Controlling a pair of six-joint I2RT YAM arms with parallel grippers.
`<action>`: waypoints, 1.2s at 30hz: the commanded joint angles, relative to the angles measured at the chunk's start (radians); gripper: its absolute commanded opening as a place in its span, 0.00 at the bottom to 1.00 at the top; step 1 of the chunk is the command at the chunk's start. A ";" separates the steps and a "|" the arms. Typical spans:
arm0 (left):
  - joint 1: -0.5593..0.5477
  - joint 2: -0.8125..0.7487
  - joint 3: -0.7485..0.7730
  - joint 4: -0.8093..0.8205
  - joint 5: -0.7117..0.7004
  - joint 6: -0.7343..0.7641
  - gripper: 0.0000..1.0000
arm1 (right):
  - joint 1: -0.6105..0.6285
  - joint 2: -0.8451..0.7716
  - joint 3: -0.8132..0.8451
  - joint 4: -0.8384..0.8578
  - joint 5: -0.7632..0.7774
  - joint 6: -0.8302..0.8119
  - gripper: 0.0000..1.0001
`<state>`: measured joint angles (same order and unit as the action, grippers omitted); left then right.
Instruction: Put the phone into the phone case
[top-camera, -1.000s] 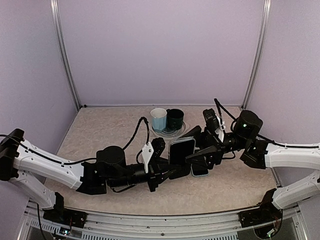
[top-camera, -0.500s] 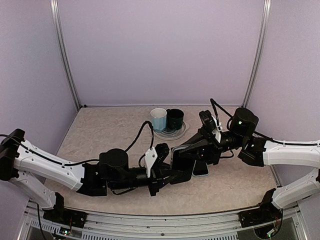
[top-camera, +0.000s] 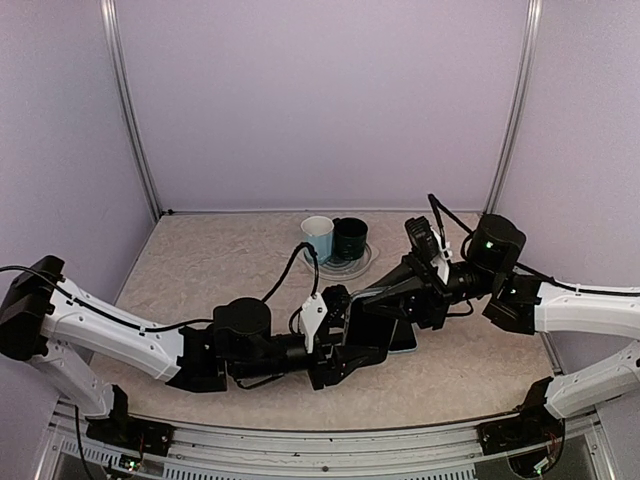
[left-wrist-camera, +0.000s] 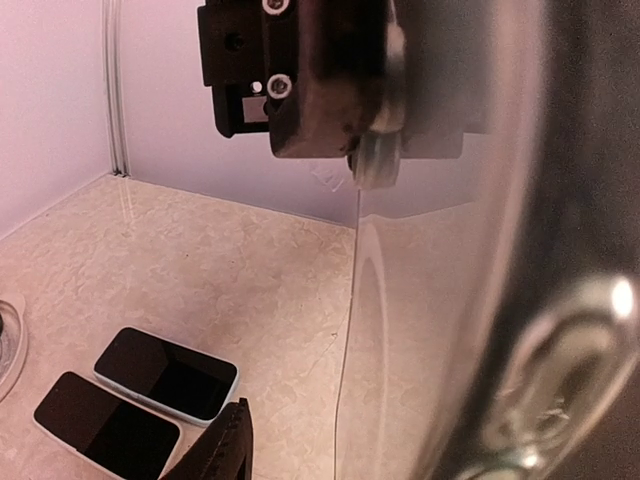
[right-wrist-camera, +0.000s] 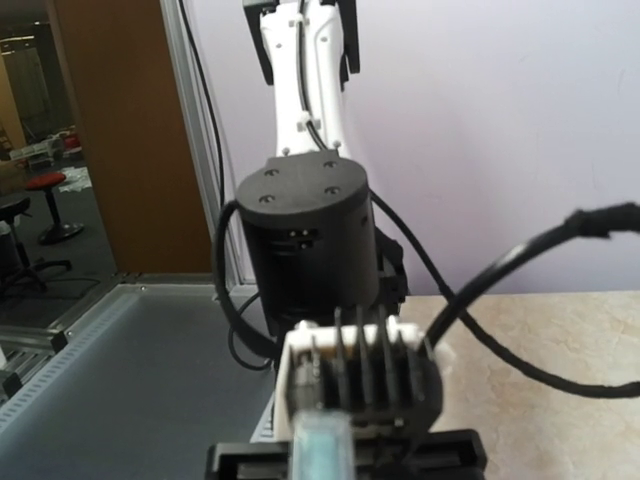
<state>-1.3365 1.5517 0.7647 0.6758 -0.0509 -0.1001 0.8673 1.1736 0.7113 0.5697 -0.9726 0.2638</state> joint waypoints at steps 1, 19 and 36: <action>-0.001 0.014 -0.005 0.017 0.030 -0.009 0.50 | 0.009 -0.055 0.033 0.045 0.029 -0.007 0.00; -0.001 -0.019 -0.061 0.114 0.091 0.001 0.26 | 0.007 -0.039 0.049 0.061 -0.028 0.009 0.00; -0.007 -0.051 -0.042 0.099 0.067 -0.021 0.50 | 0.007 -0.036 0.037 0.054 -0.032 0.011 0.00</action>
<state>-1.3434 1.5417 0.6876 0.7612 0.0086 -0.1101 0.8684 1.1481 0.7261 0.5732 -0.9726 0.2707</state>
